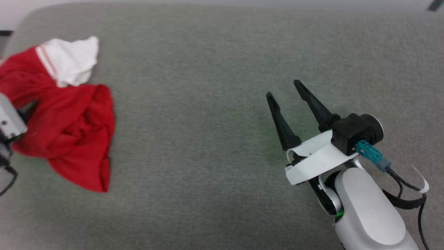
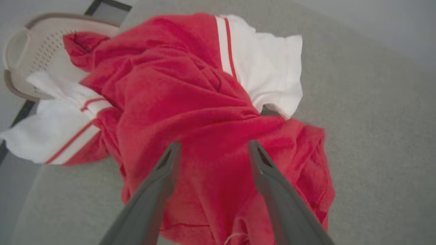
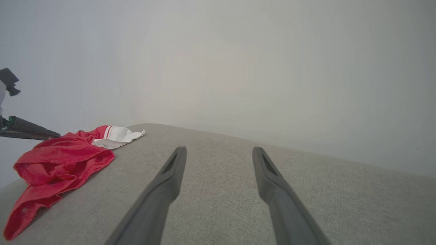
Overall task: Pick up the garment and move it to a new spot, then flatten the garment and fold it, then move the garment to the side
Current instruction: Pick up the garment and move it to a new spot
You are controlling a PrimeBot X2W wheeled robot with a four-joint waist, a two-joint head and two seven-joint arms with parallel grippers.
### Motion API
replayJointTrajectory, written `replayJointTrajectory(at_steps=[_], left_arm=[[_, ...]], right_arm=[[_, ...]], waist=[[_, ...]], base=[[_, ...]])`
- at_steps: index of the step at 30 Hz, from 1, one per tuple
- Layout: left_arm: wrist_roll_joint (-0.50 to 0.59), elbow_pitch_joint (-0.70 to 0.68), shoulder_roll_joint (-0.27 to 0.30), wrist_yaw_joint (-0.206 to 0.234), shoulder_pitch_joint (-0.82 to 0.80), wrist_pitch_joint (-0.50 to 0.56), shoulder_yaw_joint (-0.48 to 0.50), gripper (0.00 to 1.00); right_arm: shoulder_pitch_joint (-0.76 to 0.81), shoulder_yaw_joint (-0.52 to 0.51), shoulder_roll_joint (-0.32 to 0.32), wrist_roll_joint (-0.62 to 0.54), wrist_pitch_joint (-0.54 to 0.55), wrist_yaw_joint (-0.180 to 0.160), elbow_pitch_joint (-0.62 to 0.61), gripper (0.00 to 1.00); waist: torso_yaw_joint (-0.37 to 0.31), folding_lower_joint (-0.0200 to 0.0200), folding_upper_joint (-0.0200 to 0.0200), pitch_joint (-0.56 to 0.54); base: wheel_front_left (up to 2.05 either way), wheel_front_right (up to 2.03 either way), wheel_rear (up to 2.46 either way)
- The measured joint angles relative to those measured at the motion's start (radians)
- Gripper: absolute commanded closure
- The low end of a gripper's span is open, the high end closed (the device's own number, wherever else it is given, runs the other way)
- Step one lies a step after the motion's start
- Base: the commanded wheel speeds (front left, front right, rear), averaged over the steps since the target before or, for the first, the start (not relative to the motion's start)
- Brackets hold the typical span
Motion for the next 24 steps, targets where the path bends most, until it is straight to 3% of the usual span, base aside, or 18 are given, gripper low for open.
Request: replayJointTrajectory(at_steps=[3, 6, 18, 19, 21, 24], left_arm=[[-0.075, 0.023, 0.025, 0.000, 0.001, 0.128, -0.008, 0.00], [-0.135, 0.039, 0.038, 0.000, 0.002, 0.173, -0.003, 0.00], [-0.229, 0.012, 0.079, 0.000, -0.005, 0.193, -0.067, 0.00], [-0.241, 0.009, 0.081, 0.000, -0.005, 0.194, -0.074, 0.23], [-0.253, -0.011, 0.089, 0.003, -0.003, 0.191, -0.088, 1.00], [-0.277, -0.030, 0.091, 0.007, 0.010, 0.153, -0.103, 1.00]], right_arm=[[-0.007, 0.014, 0.000, 0.000, 0.014, 0.000, -0.034, 0.00], [-0.011, 0.017, 0.000, -0.012, 0.035, 0.000, -0.074, 0.00], [-0.010, 0.018, 0.000, -0.064, 0.116, 0.000, -0.222, 0.00], [-0.010, 0.019, 0.000, -0.067, 0.120, 0.000, -0.229, 0.00], [-0.010, 0.020, 0.000, -0.069, 0.127, 0.000, -0.238, 0.00], [-0.008, 0.018, 0.000, -0.069, 0.128, 0.000, -0.246, 0.00]], waist=[[-0.032, 0.0000, 0.0000, 0.032], [-0.056, 0.0000, 0.0001, 0.066], [-0.101, 0.0000, 0.0000, 0.187], [-0.102, -0.0001, 0.0000, 0.193], [-0.103, 0.0000, 0.0001, 0.196], [-0.102, -0.0001, 0.0000, 0.188]], base=[[0.00, 0.00, 0.00], [0.00, 0.00, 0.00], [0.00, 0.00, 0.00], [0.00, 0.00, 0.00], [0.00, 0.00, 0.00], [0.00, 0.00, 0.00]])
